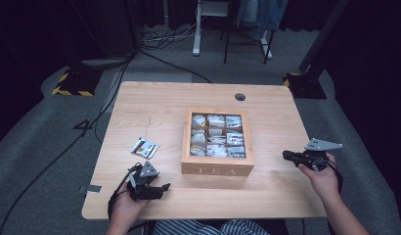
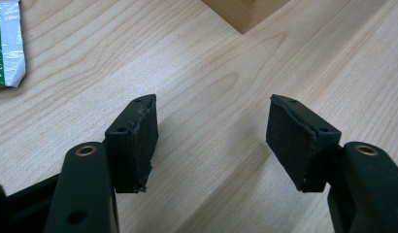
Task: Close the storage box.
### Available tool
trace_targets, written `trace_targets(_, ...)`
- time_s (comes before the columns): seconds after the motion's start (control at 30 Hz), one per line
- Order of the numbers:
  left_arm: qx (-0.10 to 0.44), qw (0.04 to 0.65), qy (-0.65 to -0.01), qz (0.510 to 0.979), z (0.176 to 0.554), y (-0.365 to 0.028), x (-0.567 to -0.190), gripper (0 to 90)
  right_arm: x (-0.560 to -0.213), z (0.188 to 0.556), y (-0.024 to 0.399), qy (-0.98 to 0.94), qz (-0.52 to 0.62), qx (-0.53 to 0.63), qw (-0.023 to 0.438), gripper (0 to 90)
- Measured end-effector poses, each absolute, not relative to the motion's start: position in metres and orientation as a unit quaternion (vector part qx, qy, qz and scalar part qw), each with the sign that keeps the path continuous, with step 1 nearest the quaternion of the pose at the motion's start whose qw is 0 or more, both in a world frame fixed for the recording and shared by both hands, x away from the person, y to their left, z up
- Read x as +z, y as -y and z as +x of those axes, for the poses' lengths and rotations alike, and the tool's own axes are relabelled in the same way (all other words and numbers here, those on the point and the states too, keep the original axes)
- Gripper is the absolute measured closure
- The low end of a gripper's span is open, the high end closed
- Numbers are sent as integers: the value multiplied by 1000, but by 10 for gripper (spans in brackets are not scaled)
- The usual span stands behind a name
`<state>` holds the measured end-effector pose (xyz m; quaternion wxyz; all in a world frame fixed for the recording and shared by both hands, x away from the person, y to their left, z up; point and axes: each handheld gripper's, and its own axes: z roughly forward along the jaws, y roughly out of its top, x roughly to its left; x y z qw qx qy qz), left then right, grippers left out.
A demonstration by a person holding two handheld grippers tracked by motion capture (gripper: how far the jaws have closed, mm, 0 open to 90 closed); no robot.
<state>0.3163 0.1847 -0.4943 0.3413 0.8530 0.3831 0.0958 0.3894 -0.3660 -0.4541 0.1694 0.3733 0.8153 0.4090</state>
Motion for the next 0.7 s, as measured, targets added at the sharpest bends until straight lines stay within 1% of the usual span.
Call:
trace_targets(0.2, 99, 341, -383, 853, 316, -184, -495, 367, -473, 388, 372, -803, 389, 418, 173, 854)
trace_targets(0.3, 102, 339, -378, 856, 317, -185, -495, 367, -481, 387, 374, -797, 396, 424, 167, 854)
trace_targets(0.47, 107, 340, -378, 854, 317, -184, -495, 366, -483, 386, 376, -797, 398, 419, 174, 852)
trace_targets(0.6, 115, 341, -371, 856, 316, -182, -497, 350, -488, 384, 378, -803, 399, 404, 181, 847)
trace_targets(0.7, 122, 343, -363, 857, 316, -182, -499, 334, -490, 382, 379, -804, 401, 400, 182, 826)
